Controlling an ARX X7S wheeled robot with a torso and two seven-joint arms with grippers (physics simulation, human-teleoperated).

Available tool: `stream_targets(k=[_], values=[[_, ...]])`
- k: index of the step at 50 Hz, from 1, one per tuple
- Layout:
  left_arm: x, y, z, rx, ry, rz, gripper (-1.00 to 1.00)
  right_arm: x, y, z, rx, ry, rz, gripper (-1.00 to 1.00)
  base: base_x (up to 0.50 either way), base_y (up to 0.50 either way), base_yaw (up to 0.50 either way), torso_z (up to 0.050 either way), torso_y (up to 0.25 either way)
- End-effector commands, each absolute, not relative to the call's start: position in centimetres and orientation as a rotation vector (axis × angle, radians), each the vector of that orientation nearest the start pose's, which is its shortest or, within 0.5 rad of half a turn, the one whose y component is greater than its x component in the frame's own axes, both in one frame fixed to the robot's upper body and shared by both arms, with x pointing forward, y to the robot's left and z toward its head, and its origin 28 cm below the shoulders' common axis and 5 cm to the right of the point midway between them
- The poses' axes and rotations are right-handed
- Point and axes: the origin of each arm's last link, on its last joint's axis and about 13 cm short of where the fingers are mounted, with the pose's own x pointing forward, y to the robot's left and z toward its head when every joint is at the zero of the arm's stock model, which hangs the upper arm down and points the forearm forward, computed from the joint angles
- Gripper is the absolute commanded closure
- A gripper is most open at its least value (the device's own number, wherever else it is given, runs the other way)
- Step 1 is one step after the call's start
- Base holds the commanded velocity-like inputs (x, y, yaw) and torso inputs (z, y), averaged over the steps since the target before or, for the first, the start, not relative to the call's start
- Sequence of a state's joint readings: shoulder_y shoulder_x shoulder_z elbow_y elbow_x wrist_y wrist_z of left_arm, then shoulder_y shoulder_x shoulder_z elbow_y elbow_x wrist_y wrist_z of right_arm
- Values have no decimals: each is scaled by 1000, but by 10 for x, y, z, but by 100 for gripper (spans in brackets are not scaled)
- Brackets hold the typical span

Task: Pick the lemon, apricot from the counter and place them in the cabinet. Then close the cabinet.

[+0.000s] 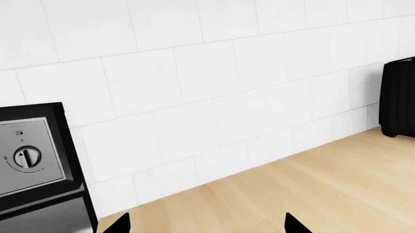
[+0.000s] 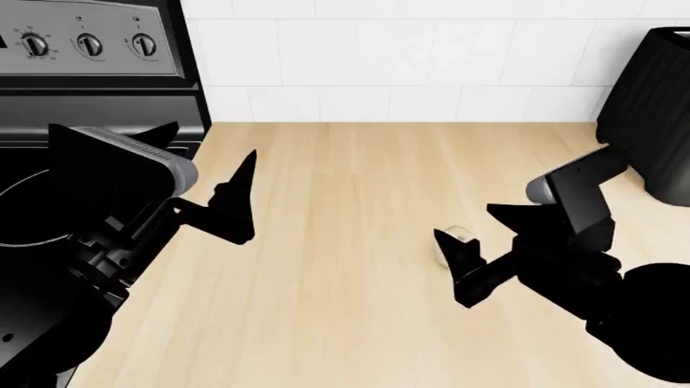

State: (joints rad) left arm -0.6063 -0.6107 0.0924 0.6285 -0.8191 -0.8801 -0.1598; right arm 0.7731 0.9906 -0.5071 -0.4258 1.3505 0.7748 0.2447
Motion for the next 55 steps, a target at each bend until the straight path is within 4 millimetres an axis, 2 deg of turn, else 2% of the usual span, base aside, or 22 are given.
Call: stream_targets(k=[1,32,55], values=[[241,256,225,140,-160,-346,-100,243,-176,207,-125,317,468,-100,0,0,0,0,0],[241,257,226,139,-164,-347,-100,258,-172,179,-84,410,445,-100,0,0,0,0,0],[240,257,226,136,-166,-346,-100,263,-171,175,-107,461,444,-100,0,0,0,0,0]])
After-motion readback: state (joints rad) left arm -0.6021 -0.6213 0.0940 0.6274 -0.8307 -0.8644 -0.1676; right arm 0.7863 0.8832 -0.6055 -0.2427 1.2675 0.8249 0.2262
